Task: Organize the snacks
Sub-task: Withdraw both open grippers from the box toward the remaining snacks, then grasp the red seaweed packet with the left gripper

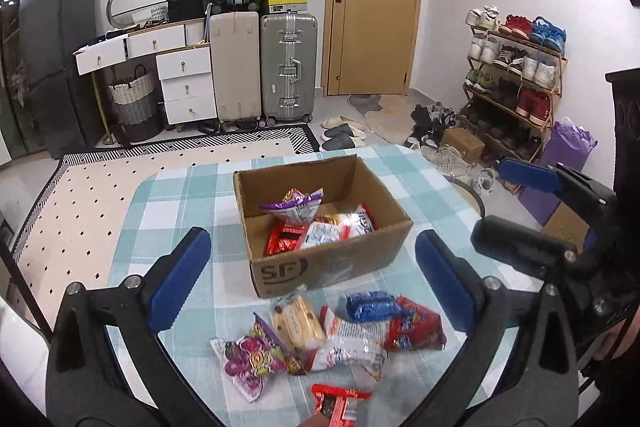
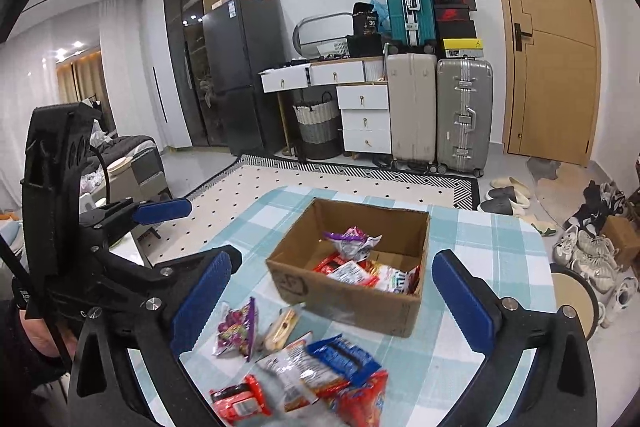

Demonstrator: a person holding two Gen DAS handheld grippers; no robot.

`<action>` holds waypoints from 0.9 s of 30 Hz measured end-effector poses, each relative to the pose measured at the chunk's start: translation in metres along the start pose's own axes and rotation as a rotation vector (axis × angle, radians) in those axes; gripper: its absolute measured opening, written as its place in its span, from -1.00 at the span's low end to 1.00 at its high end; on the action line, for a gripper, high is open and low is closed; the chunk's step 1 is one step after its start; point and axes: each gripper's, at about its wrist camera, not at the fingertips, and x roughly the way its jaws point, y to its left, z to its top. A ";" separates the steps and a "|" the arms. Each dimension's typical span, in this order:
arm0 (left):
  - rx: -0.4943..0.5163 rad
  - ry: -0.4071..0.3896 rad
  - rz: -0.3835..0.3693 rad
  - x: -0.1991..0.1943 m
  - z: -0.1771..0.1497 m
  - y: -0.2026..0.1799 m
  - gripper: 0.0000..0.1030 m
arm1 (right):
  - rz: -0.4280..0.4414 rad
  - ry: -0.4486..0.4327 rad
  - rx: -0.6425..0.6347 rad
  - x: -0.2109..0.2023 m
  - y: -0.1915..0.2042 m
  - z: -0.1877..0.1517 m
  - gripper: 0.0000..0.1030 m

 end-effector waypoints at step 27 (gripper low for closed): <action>-0.080 0.247 -0.055 0.026 -0.171 -0.001 0.97 | -0.026 -0.027 0.056 -0.053 0.031 -0.131 0.99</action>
